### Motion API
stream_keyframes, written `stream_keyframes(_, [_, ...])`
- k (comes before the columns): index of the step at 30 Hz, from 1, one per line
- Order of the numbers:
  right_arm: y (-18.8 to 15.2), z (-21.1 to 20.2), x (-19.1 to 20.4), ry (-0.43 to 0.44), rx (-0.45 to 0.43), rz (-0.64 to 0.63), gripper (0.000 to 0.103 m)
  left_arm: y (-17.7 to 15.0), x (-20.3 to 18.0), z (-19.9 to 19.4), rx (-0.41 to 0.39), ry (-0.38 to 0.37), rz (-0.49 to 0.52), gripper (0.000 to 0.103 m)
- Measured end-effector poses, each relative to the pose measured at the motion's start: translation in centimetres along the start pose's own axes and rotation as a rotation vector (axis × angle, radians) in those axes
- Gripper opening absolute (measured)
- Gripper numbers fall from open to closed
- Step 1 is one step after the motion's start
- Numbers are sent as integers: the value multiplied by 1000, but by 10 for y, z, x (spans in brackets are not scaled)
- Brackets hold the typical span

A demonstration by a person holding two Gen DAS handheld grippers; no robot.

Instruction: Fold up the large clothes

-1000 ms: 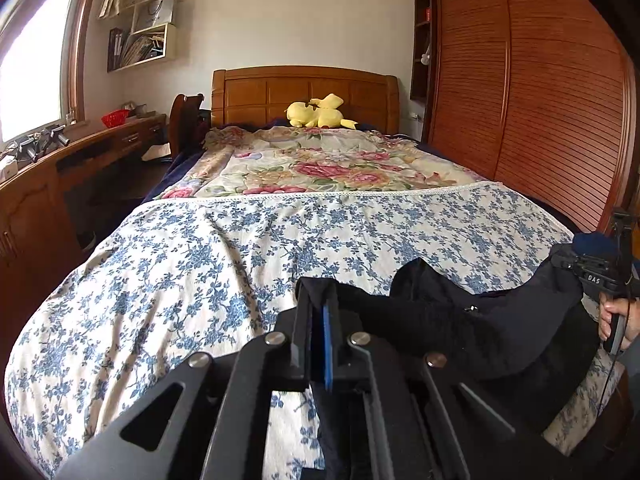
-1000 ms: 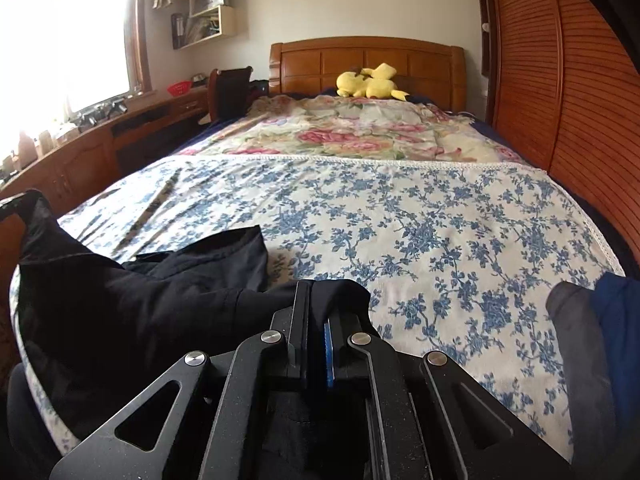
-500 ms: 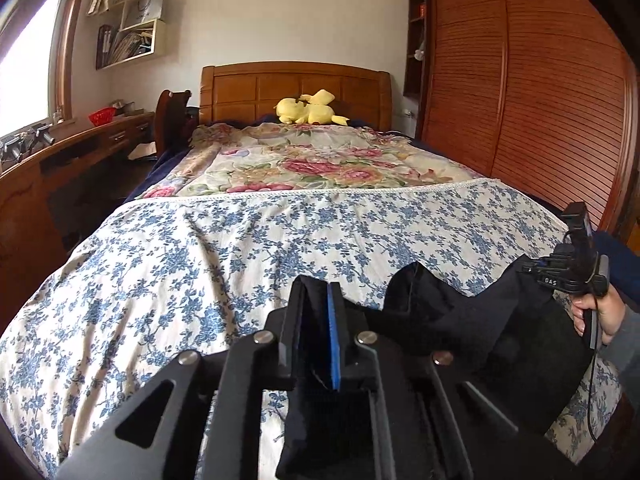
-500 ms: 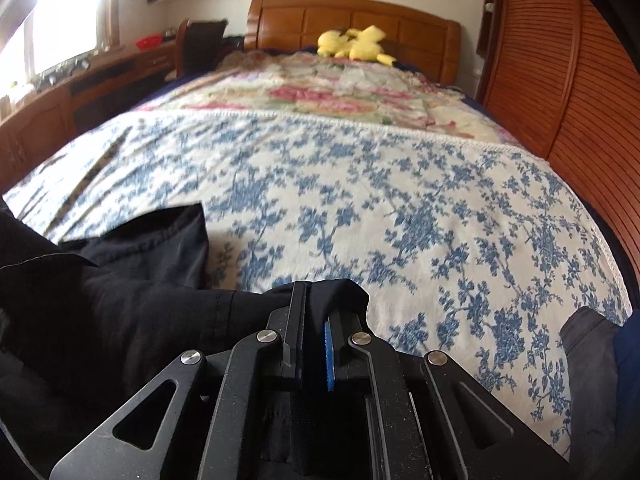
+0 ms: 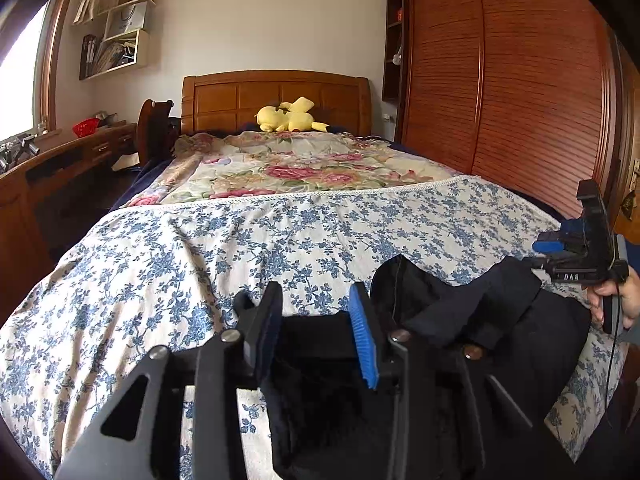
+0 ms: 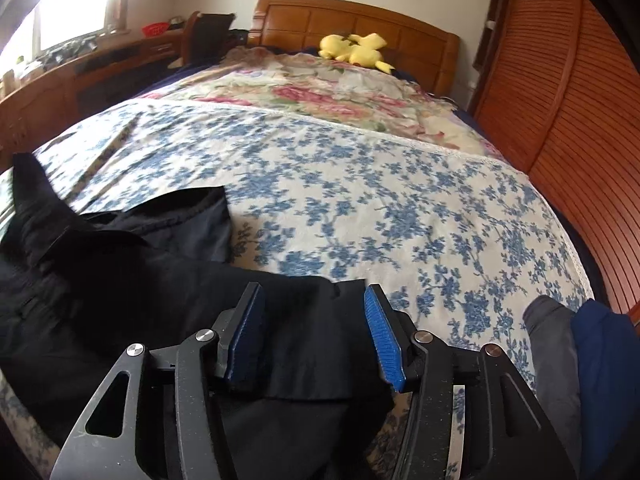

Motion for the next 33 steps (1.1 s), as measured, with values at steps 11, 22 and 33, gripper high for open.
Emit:
stream_keyframes(11, [2,14,125,196,48,-183,54,-4,16,-11,-3,-24,-26,46])
stream_keyframes(22, [-10,29,167,205,124,-265,57,-9,22,-8,18,-30,-34,50])
stream_keyframes(33, [3,62,122,66,196,-265,57,-11,24,-3,22,-2,-48,50])
Point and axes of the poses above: each gripper's, at about its wrist camera, not at the fingertips, and z roughly the way its jaws point, x to its left, y to its top, the point moved 1 cm from there along z, roughly the way its jaws point, and after that the axes turned 6 degrees about y, right-handed, at the moved point
